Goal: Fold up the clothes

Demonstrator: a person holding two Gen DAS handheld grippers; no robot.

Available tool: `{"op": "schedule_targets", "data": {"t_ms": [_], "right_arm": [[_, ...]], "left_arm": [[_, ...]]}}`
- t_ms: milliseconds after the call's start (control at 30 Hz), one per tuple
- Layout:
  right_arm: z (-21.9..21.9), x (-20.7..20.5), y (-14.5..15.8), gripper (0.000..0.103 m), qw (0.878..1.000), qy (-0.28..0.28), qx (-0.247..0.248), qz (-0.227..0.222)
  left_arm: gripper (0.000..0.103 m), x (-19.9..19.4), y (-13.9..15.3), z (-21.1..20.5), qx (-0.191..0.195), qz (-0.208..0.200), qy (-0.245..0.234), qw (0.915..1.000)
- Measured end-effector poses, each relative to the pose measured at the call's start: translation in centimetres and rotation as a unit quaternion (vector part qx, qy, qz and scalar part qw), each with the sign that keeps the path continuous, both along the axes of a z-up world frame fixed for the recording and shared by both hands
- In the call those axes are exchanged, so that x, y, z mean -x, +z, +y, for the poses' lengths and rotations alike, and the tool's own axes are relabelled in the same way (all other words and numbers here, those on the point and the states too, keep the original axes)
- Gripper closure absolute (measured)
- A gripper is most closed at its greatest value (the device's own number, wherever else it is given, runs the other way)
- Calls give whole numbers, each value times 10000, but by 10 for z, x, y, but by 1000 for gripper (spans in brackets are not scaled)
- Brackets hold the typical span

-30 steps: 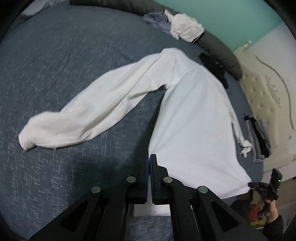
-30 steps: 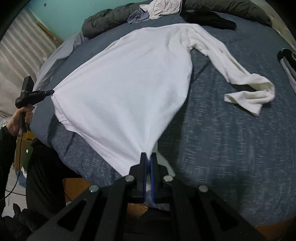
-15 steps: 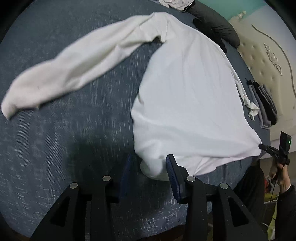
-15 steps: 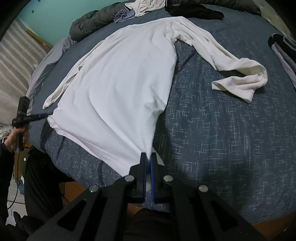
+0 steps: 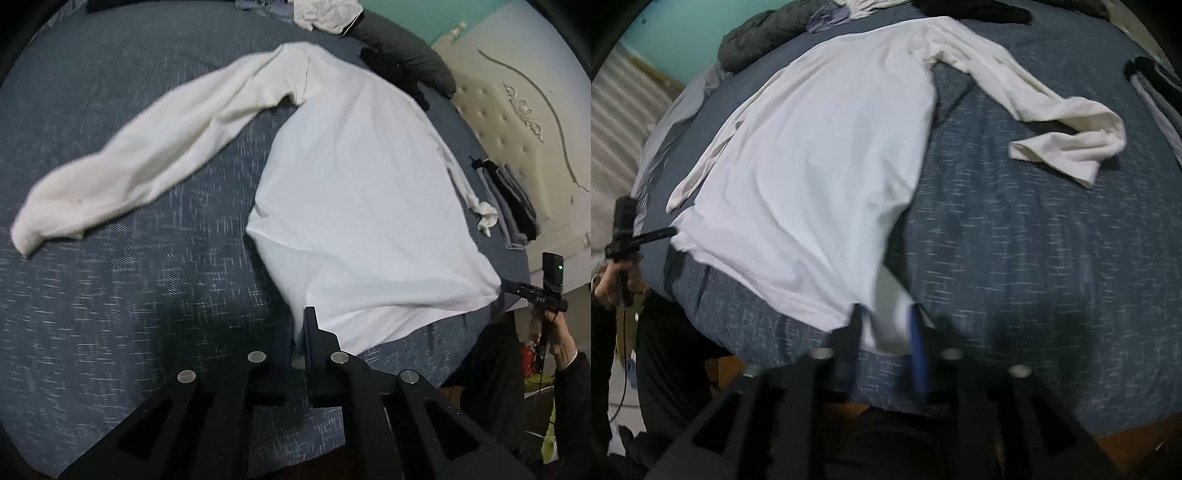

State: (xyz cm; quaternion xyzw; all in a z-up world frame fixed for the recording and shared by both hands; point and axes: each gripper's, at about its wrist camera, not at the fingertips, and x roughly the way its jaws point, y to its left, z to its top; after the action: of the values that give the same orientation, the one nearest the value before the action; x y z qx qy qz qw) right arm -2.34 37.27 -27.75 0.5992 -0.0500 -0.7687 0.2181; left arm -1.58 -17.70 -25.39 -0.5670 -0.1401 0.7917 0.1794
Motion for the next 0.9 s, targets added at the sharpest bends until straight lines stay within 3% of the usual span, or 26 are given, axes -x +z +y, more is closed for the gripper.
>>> {"op": "schedule_targets", "data": {"t_ms": [267,400,467,500,533,600,900], "right_arm": [[-9,-7,-6,56,9994,351,-43,-36],[-23,-7,-16,56,9980,547,-325,-14],[-19,-8,-9,66,9978,560,-351,23],[-17,-8,-4,85,9978,560,-353,45],[-14,-9,0,92,9978,560,-356,66],[-10,-10,9,96,9977,559,-362,109],[25,-20,57,97,9980,405,-382,288]], "left_arm": [[98,-5,24,6,101,210,-175,9996],[98,-7,35,9,146,277,-232,9992],[98,-9,41,9,185,313,-279,9990],[98,-11,44,9,175,343,-295,9988],[98,-12,48,10,170,364,-306,9987],[98,-16,55,11,166,401,-352,9984],[98,-44,80,47,135,448,-826,9955]]}}
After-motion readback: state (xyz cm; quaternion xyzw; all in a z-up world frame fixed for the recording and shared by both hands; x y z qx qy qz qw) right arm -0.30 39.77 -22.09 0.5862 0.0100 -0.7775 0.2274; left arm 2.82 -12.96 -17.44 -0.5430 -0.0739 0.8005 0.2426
